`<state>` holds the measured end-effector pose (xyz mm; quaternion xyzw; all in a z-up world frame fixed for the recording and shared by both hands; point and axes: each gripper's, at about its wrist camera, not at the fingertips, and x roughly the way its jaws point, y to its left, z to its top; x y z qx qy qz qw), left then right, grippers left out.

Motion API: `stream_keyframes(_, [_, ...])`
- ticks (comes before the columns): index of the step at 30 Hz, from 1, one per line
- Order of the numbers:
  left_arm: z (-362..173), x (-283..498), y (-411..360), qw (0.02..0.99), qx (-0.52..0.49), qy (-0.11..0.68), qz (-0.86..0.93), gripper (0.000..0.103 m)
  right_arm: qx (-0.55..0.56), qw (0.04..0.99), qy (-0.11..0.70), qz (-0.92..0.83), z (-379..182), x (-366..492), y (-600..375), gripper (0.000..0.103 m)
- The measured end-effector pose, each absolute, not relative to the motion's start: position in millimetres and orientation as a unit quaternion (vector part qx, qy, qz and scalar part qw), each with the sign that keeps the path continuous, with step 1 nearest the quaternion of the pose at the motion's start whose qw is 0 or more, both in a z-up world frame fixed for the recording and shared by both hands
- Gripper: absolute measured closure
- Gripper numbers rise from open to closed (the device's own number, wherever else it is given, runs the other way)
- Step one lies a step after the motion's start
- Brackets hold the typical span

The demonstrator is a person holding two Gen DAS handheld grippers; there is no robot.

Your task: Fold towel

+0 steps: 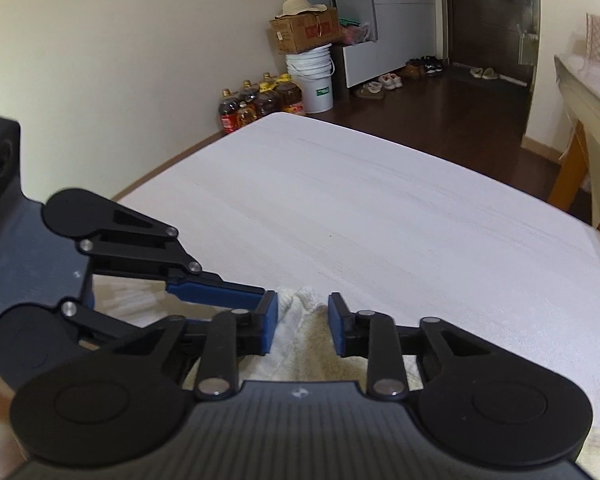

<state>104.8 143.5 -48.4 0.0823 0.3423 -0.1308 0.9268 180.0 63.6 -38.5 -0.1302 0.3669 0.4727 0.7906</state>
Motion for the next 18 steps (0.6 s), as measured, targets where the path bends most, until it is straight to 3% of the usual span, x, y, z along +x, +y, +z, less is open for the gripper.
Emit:
stream_keyframes(9, [-48.5, 107.7, 142.6, 0.927, 0.076, 0.344, -0.125, 0.079, -0.062, 0.831, 0.304, 0.462, -2.6, 155.6, -10.9, 0.098])
stream_keyframes(11, [-47.6, 108.6, 142.0, 0.927, 0.080, 0.346, -0.122, 0.075, -0.041, 0.843, 0.287, 0.454, 10.0, 143.9, -43.0, 0.098])
stream_keyframes(13, [-45.8, 108.3, 143.0, 0.927, 0.081, 0.348, -0.118, 0.056, -0.014, 0.856, 0.272, 0.439, 19.9, 126.5, -90.2, 0.098])
stream_keyframes(18, [-39.9, 110.1, 145.2, 0.929, 0.075, 0.340, -0.124, 0.050, 0.020, 0.870, 0.294, 0.395, 7.5, 89.4, -164.9, 0.098])
